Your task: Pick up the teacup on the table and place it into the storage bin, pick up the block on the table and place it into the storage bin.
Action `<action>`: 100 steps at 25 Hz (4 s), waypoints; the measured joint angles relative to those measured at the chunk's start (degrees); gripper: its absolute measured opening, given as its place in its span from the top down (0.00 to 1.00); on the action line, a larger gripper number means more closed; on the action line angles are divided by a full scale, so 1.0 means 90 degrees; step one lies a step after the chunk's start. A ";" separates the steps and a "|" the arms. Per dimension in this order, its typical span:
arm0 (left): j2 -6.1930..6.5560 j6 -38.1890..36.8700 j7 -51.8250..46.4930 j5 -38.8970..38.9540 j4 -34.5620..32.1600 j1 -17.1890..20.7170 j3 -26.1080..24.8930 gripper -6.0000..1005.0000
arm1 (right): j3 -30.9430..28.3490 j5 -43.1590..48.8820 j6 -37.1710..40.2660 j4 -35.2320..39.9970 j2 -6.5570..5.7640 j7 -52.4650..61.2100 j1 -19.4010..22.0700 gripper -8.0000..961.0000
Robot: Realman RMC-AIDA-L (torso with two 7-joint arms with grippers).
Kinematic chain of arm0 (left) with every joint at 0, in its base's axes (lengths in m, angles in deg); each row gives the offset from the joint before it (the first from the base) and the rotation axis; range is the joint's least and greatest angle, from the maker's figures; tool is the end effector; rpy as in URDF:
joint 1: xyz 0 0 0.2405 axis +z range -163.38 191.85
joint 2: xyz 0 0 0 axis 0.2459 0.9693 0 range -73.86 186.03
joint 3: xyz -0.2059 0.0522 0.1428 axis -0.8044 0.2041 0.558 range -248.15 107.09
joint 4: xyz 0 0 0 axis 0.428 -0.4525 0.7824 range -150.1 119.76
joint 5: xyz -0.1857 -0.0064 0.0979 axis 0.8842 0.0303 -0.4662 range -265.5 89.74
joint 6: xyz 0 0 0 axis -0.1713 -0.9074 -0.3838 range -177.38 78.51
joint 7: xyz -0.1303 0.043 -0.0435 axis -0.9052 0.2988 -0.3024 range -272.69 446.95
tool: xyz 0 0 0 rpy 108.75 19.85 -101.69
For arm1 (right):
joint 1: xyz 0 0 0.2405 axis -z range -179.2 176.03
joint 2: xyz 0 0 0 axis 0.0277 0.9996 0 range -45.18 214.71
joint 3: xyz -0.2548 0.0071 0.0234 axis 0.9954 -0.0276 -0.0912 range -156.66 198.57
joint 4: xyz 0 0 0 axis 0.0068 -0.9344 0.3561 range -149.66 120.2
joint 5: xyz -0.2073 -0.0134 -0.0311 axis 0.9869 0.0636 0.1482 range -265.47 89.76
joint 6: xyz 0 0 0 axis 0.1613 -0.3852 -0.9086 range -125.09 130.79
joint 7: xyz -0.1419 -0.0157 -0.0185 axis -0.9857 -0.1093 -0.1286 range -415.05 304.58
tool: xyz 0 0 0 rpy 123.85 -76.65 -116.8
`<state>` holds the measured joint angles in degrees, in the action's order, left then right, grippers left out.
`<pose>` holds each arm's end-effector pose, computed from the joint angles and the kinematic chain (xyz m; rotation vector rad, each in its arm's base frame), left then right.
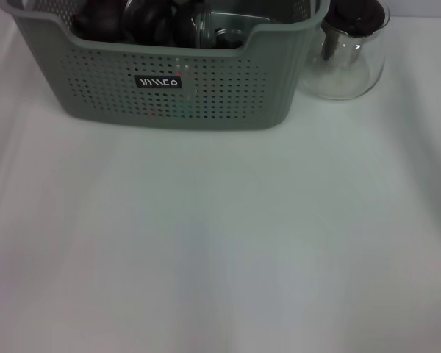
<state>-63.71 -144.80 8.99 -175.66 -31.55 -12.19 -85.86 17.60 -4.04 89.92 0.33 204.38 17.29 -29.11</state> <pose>-0.3328 0.3016 0.1040 -1.2361 -0.8272 -1.6821 0.3270 0.3266 0.0814 -1.3637 0.8903 1.5303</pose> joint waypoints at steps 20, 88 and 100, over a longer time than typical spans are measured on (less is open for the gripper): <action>0.0000 0.0000 0.0000 0.0000 0.0000 0.0000 0.0001 0.26 | 0.0000 0.0000 0.0000 0.0000 0.0000 0.0000 0.0000 0.04; 0.0000 0.0000 0.0000 0.0000 0.0000 0.0000 0.0000 0.26 | 0.0000 0.0000 0.0000 0.0000 0.0000 0.0000 0.0000 0.04; 0.0000 0.0000 0.0000 0.0000 0.0000 0.0000 0.0000 0.26 | 0.0000 0.0000 0.0000 0.0000 0.0000 0.0000 0.0000 0.04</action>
<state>-63.71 -144.80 8.99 -175.66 -31.55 -12.19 -85.86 17.60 -4.04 89.92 0.33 204.38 17.29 -29.11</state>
